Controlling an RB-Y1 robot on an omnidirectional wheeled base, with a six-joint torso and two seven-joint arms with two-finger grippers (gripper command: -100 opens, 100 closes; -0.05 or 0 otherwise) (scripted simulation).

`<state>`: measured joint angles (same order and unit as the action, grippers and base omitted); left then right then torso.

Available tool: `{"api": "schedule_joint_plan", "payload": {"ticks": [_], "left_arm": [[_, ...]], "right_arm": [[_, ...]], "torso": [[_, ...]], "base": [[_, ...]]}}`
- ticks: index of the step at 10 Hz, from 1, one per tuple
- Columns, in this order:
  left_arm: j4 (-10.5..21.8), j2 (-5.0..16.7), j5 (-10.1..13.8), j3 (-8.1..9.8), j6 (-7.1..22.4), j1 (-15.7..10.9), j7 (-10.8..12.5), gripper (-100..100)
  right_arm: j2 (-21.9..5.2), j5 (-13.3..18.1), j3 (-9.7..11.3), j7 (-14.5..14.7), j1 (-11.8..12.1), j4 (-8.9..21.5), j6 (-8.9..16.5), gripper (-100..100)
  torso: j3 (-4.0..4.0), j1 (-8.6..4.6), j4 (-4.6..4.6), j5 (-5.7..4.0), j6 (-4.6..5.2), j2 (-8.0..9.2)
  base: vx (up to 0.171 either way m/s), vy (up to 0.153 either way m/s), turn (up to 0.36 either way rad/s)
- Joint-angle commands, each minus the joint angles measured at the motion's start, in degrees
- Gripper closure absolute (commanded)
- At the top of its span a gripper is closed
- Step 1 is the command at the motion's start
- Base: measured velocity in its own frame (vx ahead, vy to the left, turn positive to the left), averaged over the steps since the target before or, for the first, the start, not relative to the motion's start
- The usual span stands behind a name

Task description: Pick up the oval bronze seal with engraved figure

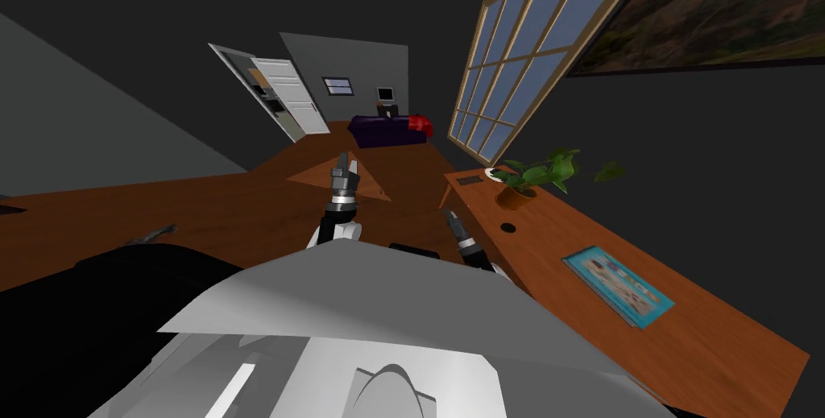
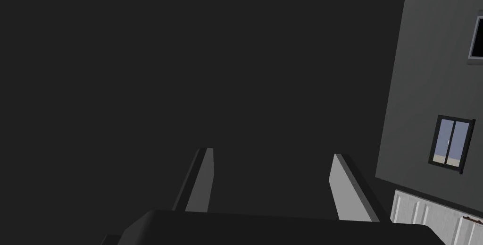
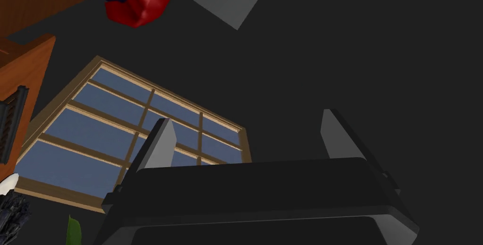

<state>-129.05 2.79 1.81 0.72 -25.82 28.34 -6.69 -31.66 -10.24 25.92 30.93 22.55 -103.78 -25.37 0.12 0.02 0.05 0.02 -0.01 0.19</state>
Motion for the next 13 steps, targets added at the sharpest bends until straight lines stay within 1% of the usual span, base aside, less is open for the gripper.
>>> {"api": "schedule_joint_plan", "payload": {"ticks": [1, 2, 3, 4, 5, 6, 7, 8, 9, 10, 11, 12, 13], "left_arm": [[0.0, 0.0, 0.0, 0.0, 0.0, 0.0, 0.0, 0], [0.0, 0.0, 0.0, 0.01, 0.0, 0.01, 0.0, 0], [0.0, 0.0, 0.0, 0.0, 0.0, 0.0, 0.0, 0], [0.0, 0.0, 0.0, 0.01, 0.0, 0.01, 0.0, 0], [0.0, 0.0, 0.0, 0.0, 0.0, 0.0, 0.0, 0], [0.0, 0.0, 0.0, 0.01, 0.0, 0.01, 0.0, 0], [0.0, 0.0, 0.0, 0.01, 0.0, 0.01, 0.0, 0], [0.0, 0.0, 0.0, 0.01, 0.0, 0.02, 0.0, 0], [0.0, 0.01, 0.0, 0.01, 0.0, 0.01, 0.0, 0], [0.0, 0.01, 0.0, 0.01, 0.0, 0.02, 0.0, 0], [0.0, 0.01, 0.0, 0.02, 0.0, 0.02, 0.0, 0], [0.0, 0.01, 0.0, 0.01, 0.0, 0.01, 0.0, 0], [0.0, 0.01, 0.0, 0.01, 0.0, 0.02, 0.0, 0]], "right_arm": [[-1.32, -0.35, 1.59, 1.55, -0.49, 2.45, -0.15, -100], [-3.42, -0.99, 4.07, 4.1, -1.16, 4.42, 0.03, -100], [-3.94, -0.99, 4.41, 4.17, -1.16, 5.62, 0.03, -100], [-5.67, -1.58, 7.11, 6.84, -1.84, 8.15, 0.25, -100], [-6.59, -1.58, 7.32, 6.84, -1.84, 9.15, 0.25, -100], [-8.81, -2.09, 9.6, 9.26, -2.52, 10.65, 0.51, -100], [-9.25, -2.09, 10.27, 9.52, -2.52, 12.68, 0.51, -100], [-11.33, -2.54, 12.67, 12.02, -3.2, 14.96, 0.8, -100], [-11.88, -2.54, 13.25, 12.21, -3.2, 16.28, 0.8, -100], [-11.88, -2.54, 13.25, 12.21, -3.2, 16.28, 0.8, -100], [-14.48, -2.93, 15.9, 14.87, -3.89, 18.52, 1.11, -100], [-14.48, -2.93, 16.23, 14.87, -3.89, 19.81, 1.11, -100], [-16.92, -3.25, 18.54, 17.45, -4.58, 21.58, 1.46, -100]], "torso": [[0.0, 0.0, 0.0, 0.0, 0.0, 0.0], [-0.01, -0.04, 0.0, -0.01, 0.05, -0.02], [-0.01, -0.05, 0.0, -0.01, 0.02, -0.01], [-0.02, -0.08, -0.01, -0.02, 0.05, -0.04], [-0.03, -0.09, -0.01, -0.01, 0.01, -0.06], [-0.04, -0.12, -0.01, -0.02, 0.05, -0.07], [-0.04, -0.11, -0.01, -0.03, 0.01, -0.07], [-0.04, -0.15, -0.02, -0.02, 0.07, -0.08], [-0.05, -0.16, -0.02, -0.03, 0.02, -0.1], [-0.06, -0.17, -0.02, -0.03, 0.06, -0.11], [-0.07, -0.18, -0.02, -0.03, 0.07, -0.13], [-0.08, -0.17, -0.02, -0.03, 0.02, -0.15], [-0.08, -0.2, -0.03, -0.04, 0.06, -0.15]], "base": [[-0.033, 0.024, 0.095], [-0.034, 0.027, 0.163], [-0.025, 0.017, 0.108], [-0.024, 0.021, 0.245], [-0.019, 0.011, 0.118], [-0.02, 0.015, 0.228], [-0.015, 0.007, 0.1], [-0.011, 0.005, 0.193], [-0.005, -0.002, 0.131], [0.0, 0.0, 0.0], [0.001, 0.002, 0.209], [0.002, -0.006, 0.143], [0.007, -0.006, 0.199]]}}
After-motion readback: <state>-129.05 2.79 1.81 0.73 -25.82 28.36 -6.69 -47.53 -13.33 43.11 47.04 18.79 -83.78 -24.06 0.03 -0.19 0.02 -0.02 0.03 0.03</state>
